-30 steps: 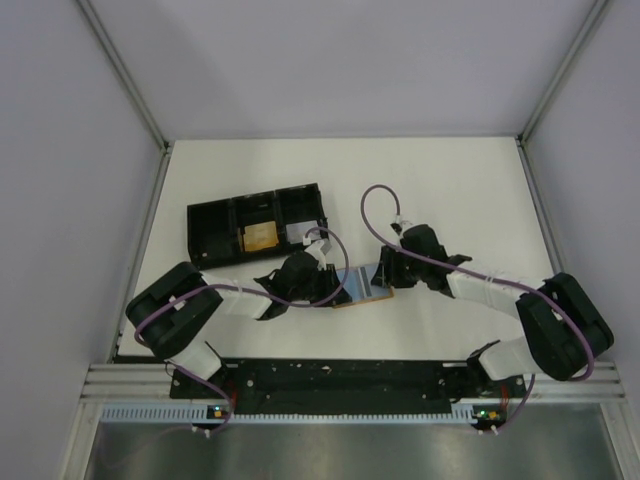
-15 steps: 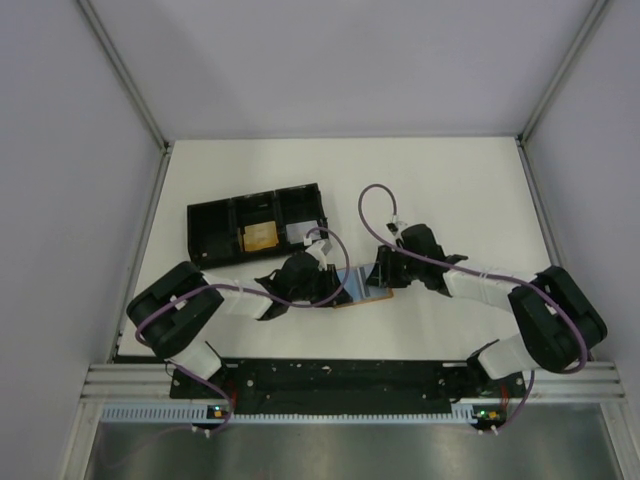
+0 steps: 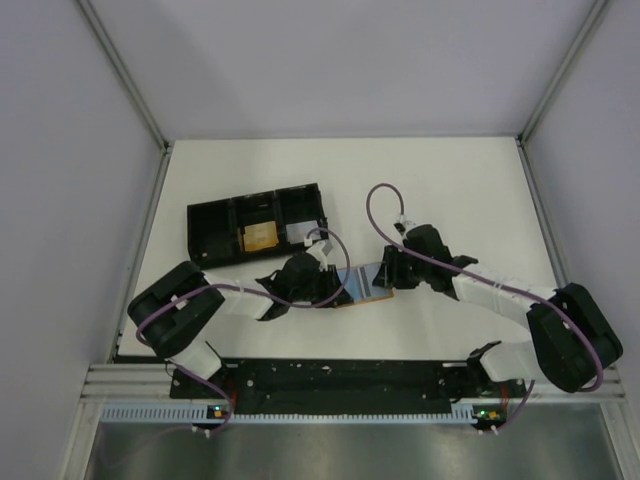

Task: Take the credit cards out of the card holder
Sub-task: Remove the credit card from the card holder.

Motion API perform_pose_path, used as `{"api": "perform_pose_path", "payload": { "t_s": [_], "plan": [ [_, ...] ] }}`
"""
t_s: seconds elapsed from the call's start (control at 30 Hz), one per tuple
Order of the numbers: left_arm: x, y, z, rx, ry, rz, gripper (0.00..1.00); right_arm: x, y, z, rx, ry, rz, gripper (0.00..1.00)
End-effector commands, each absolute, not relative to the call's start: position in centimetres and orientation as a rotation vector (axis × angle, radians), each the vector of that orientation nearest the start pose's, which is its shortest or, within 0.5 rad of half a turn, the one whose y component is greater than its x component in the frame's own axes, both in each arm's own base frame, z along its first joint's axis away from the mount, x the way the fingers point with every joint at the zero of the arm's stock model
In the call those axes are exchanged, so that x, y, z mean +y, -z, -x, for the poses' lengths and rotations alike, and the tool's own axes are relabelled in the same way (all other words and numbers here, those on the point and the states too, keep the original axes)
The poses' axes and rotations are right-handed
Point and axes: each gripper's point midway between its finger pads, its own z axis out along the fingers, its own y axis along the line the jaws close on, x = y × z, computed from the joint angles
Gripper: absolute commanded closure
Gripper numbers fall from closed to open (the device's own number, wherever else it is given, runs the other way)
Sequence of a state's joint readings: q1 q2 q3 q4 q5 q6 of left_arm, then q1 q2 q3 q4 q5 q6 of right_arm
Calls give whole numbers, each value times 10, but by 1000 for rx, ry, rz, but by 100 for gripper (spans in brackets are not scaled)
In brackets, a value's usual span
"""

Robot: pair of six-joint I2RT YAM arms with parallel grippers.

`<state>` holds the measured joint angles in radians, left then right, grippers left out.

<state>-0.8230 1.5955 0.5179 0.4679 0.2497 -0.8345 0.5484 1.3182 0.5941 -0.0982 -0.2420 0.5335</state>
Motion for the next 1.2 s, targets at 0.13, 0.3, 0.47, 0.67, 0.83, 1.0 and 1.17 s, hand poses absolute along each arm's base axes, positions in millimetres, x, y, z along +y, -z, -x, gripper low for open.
{"api": "perform_pose_path", "payload": {
  "t_s": [0.13,0.3,0.47,0.67,0.83,1.0,1.17],
  "plan": [
    [-329,-30,-198,2430,1138,-171,71,220,-41,-235,2544,-745,157,58],
    [-330,-30,-198,2431,1143,-173,71,227,-34,-232,2568,-784,172,59],
    [-331,-29,-196,2437,1142,-179,71,234,-38,-230,2553,-843,182,73],
    [-332,-30,-197,2434,1140,-180,71,243,-62,-233,2481,-910,205,75],
    [-331,-30,-196,2435,1137,-181,71,248,-86,-233,2413,-968,245,75],
    [-330,-29,-196,2436,1135,-178,71,256,-93,-233,2392,-1005,268,73],
    [-327,-32,-196,2418,1143,-147,71,267,-93,-231,2381,-1069,299,69]
  ]
}}
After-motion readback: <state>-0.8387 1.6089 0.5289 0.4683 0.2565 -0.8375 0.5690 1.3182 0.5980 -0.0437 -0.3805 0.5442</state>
